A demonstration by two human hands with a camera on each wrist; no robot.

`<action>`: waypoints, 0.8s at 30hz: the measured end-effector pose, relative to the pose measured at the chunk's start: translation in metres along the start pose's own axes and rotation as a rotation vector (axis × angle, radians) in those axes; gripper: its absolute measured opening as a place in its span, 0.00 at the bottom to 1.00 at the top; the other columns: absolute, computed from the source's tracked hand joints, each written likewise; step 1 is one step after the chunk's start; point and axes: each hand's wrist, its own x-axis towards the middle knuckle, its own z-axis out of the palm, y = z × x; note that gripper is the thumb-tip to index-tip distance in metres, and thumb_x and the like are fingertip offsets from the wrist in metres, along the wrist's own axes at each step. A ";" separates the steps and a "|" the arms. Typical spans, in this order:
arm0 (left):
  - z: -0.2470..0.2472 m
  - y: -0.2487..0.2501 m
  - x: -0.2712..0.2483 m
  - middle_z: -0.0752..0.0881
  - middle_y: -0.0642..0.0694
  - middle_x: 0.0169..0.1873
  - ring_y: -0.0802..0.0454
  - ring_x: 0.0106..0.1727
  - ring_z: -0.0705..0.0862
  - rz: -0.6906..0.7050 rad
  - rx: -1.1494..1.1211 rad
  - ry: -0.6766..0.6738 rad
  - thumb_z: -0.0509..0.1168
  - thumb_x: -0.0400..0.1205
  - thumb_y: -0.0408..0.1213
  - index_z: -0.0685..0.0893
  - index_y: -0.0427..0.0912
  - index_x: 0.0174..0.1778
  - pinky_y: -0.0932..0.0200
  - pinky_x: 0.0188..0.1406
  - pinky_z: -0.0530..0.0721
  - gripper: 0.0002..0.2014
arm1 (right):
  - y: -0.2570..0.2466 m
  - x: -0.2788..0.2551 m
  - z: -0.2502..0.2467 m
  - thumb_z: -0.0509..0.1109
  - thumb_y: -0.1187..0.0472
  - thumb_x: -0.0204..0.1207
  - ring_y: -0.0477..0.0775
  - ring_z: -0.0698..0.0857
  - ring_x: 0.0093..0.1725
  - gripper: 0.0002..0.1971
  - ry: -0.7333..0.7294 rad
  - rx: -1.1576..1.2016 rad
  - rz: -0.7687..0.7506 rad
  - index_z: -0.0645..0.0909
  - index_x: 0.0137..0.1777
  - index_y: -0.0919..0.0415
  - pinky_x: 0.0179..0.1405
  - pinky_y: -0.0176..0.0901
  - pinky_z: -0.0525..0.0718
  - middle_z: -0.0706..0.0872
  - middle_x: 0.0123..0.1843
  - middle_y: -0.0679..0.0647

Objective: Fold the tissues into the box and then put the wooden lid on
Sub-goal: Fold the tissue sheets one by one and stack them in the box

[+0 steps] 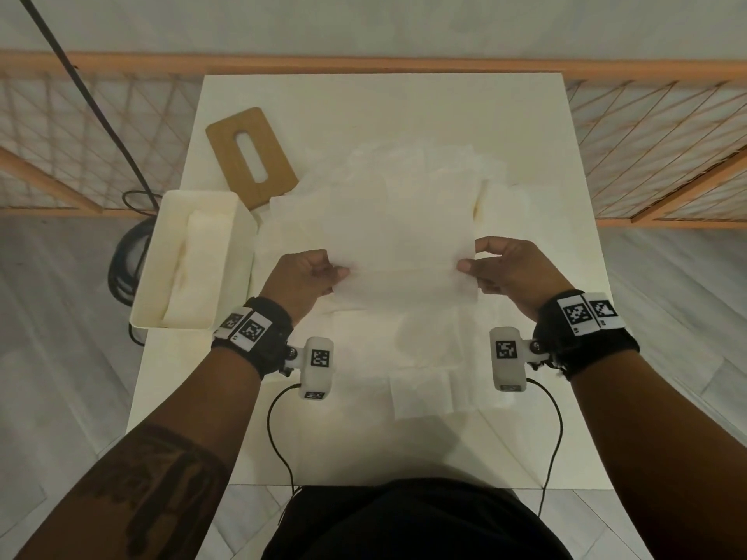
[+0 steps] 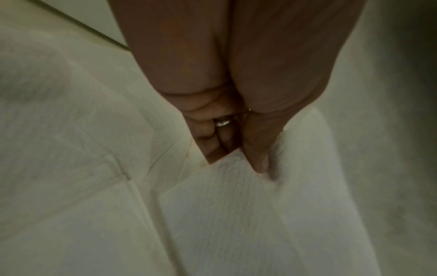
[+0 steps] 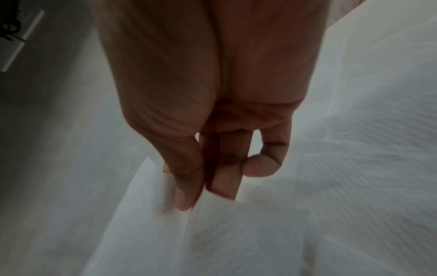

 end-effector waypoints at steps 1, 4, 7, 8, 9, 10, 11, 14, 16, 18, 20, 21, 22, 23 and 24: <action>-0.001 0.001 -0.001 0.93 0.40 0.56 0.34 0.65 0.87 0.005 0.011 -0.009 0.77 0.77 0.36 0.95 0.56 0.50 0.30 0.68 0.83 0.10 | 0.001 -0.002 0.000 0.79 0.67 0.76 0.51 0.75 0.30 0.04 -0.014 -0.019 -0.001 0.89 0.47 0.68 0.42 0.47 0.76 0.83 0.33 0.62; -0.004 0.002 -0.002 0.93 0.42 0.52 0.37 0.60 0.90 -0.014 0.090 -0.049 0.69 0.82 0.20 0.96 0.55 0.44 0.37 0.64 0.87 0.21 | 0.007 -0.004 0.000 0.68 0.74 0.81 0.53 0.76 0.35 0.17 -0.063 -0.067 -0.007 0.91 0.36 0.57 0.43 0.46 0.78 0.81 0.35 0.59; -0.004 0.010 -0.007 0.94 0.53 0.39 0.51 0.46 0.91 -0.033 0.199 -0.100 0.59 0.82 0.15 0.96 0.49 0.41 0.61 0.47 0.88 0.26 | 0.011 -0.004 0.001 0.58 0.75 0.83 0.62 0.80 0.50 0.21 -0.120 -0.044 0.056 0.93 0.49 0.59 0.56 0.51 0.83 0.87 0.57 0.74; -0.003 0.011 -0.007 0.94 0.52 0.40 0.49 0.46 0.91 -0.042 0.200 -0.100 0.59 0.83 0.17 0.95 0.47 0.41 0.62 0.46 0.87 0.25 | 0.014 -0.003 0.002 0.57 0.75 0.84 0.64 0.81 0.52 0.21 -0.134 -0.009 0.083 0.93 0.53 0.61 0.61 0.55 0.83 0.86 0.62 0.74; -0.004 0.012 -0.007 0.94 0.49 0.45 0.44 0.50 0.91 -0.059 0.179 -0.101 0.58 0.83 0.18 0.96 0.47 0.41 0.58 0.49 0.88 0.24 | 0.015 -0.002 0.003 0.56 0.74 0.84 0.65 0.82 0.54 0.21 -0.140 0.029 0.103 0.92 0.56 0.62 0.66 0.58 0.81 0.86 0.65 0.72; -0.003 0.013 -0.008 0.94 0.45 0.50 0.40 0.54 0.90 -0.086 0.138 -0.105 0.57 0.83 0.18 0.96 0.46 0.40 0.52 0.53 0.89 0.24 | 0.014 -0.003 0.004 0.56 0.72 0.84 0.67 0.84 0.56 0.21 -0.140 0.076 0.121 0.92 0.58 0.63 0.70 0.61 0.80 0.87 0.66 0.68; -0.004 0.014 -0.009 0.92 0.41 0.54 0.37 0.57 0.89 -0.115 0.092 -0.113 0.56 0.82 0.18 0.96 0.45 0.40 0.48 0.55 0.88 0.25 | 0.014 -0.004 0.005 0.57 0.69 0.85 0.67 0.85 0.59 0.19 -0.135 0.121 0.141 0.91 0.60 0.63 0.73 0.62 0.78 0.89 0.66 0.63; -0.004 0.013 -0.012 0.89 0.34 0.61 0.35 0.58 0.85 -0.186 -0.033 -0.146 0.54 0.83 0.21 0.95 0.42 0.41 0.44 0.57 0.86 0.24 | 0.015 -0.010 0.010 0.66 0.52 0.87 0.64 0.88 0.62 0.16 -0.097 0.098 0.149 0.92 0.60 0.60 0.72 0.58 0.80 0.92 0.63 0.54; -0.002 0.010 -0.018 0.91 0.38 0.59 0.40 0.57 0.87 -0.190 -0.053 -0.144 0.61 0.87 0.31 0.95 0.41 0.44 0.46 0.58 0.87 0.16 | 0.021 -0.014 0.015 0.75 0.52 0.81 0.58 0.89 0.63 0.11 -0.064 -0.055 0.089 0.92 0.59 0.55 0.67 0.53 0.84 0.92 0.60 0.49; 0.001 -0.001 -0.022 0.93 0.48 0.53 0.49 0.52 0.89 -0.129 0.128 -0.101 0.71 0.84 0.36 0.93 0.46 0.47 0.52 0.52 0.87 0.05 | 0.033 -0.017 0.017 0.80 0.59 0.77 0.54 0.88 0.61 0.10 -0.027 -0.179 0.034 0.91 0.58 0.50 0.60 0.47 0.86 0.91 0.62 0.49; 0.002 -0.016 -0.027 0.92 0.55 0.48 0.57 0.41 0.87 -0.053 0.336 -0.098 0.76 0.80 0.32 0.92 0.51 0.46 0.58 0.46 0.85 0.07 | 0.048 -0.019 0.019 0.81 0.61 0.75 0.51 0.87 0.59 0.13 -0.012 -0.269 0.011 0.91 0.56 0.45 0.56 0.47 0.87 0.89 0.62 0.52; 0.004 -0.022 -0.030 0.92 0.57 0.46 0.60 0.37 0.85 -0.053 0.382 -0.097 0.77 0.78 0.31 0.91 0.52 0.44 0.60 0.46 0.83 0.09 | 0.055 -0.022 0.021 0.81 0.61 0.75 0.49 0.87 0.59 0.13 -0.012 -0.316 0.002 0.91 0.55 0.42 0.57 0.48 0.87 0.89 0.62 0.53; 0.007 -0.027 -0.034 0.91 0.58 0.45 0.62 0.34 0.84 -0.066 0.411 -0.097 0.77 0.78 0.31 0.91 0.52 0.43 0.63 0.45 0.81 0.09 | 0.061 -0.024 0.022 0.81 0.61 0.74 0.47 0.86 0.59 0.13 -0.010 -0.365 -0.004 0.91 0.53 0.40 0.59 0.48 0.86 0.89 0.60 0.52; 0.009 -0.031 -0.038 0.90 0.58 0.44 0.63 0.33 0.83 -0.073 0.441 -0.093 0.77 0.77 0.31 0.91 0.52 0.42 0.64 0.44 0.80 0.09 | 0.067 -0.026 0.024 0.81 0.61 0.74 0.46 0.86 0.58 0.13 -0.001 -0.402 -0.003 0.91 0.51 0.39 0.60 0.48 0.86 0.89 0.59 0.50; 0.011 -0.035 -0.041 0.90 0.57 0.41 0.62 0.31 0.83 -0.078 0.470 -0.085 0.77 0.78 0.31 0.90 0.52 0.41 0.64 0.42 0.80 0.09 | 0.072 -0.028 0.027 0.81 0.61 0.74 0.46 0.86 0.57 0.13 0.012 -0.425 0.006 0.91 0.49 0.38 0.61 0.47 0.85 0.90 0.59 0.48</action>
